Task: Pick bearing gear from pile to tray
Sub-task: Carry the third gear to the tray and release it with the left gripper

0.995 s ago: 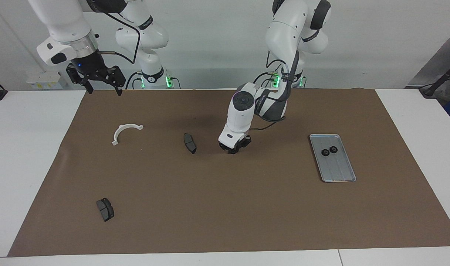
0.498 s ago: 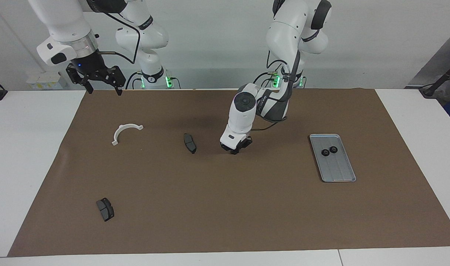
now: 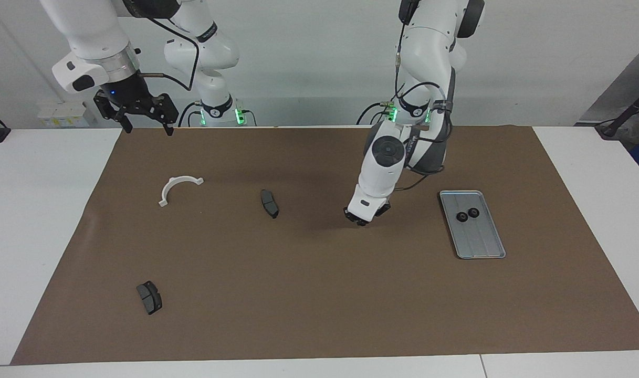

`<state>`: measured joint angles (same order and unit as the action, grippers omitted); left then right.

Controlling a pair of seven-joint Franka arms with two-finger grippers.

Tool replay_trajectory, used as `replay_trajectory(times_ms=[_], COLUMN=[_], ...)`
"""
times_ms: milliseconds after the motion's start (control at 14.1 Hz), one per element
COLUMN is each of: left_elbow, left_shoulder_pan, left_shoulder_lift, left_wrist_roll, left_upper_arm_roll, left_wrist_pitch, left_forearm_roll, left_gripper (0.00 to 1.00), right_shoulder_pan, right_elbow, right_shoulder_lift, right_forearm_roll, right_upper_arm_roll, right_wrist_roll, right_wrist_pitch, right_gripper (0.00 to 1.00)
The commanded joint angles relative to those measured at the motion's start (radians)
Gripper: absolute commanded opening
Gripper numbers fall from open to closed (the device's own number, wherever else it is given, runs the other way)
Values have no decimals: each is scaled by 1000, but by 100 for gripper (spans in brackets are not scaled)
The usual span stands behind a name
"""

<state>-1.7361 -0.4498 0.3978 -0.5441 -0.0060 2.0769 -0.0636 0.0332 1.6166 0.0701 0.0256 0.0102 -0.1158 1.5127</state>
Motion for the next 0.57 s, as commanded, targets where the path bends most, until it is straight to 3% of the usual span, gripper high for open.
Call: replay_trajectory(times_ms=[0, 284, 498], left_elbow=[-52, -192, -201], left_shoulder_pan=[86, 227, 307], left_shoulder_lift=[-80, -204, -214], left_wrist_roll=[111, 378, 527], left_upper_arm_roll=[-8, -8, -8], left_wrist_pitch=[-46, -34, -34], left_forearm_roll=[15, 15, 15], left_gripper=[0, 0, 0], right_shoulder_pan=[-1, -1, -1], right_elbow=[-1, -1, -1], right_shoulder_lift=[1, 1, 1], right_forearm_roll=[-13, -13, -13], right_upper_arm_roll=[5, 5, 5], right_wrist_roll=[30, 30, 31], right_wrist_pitch=[-11, -11, -11], right_gripper=[100, 100, 100])
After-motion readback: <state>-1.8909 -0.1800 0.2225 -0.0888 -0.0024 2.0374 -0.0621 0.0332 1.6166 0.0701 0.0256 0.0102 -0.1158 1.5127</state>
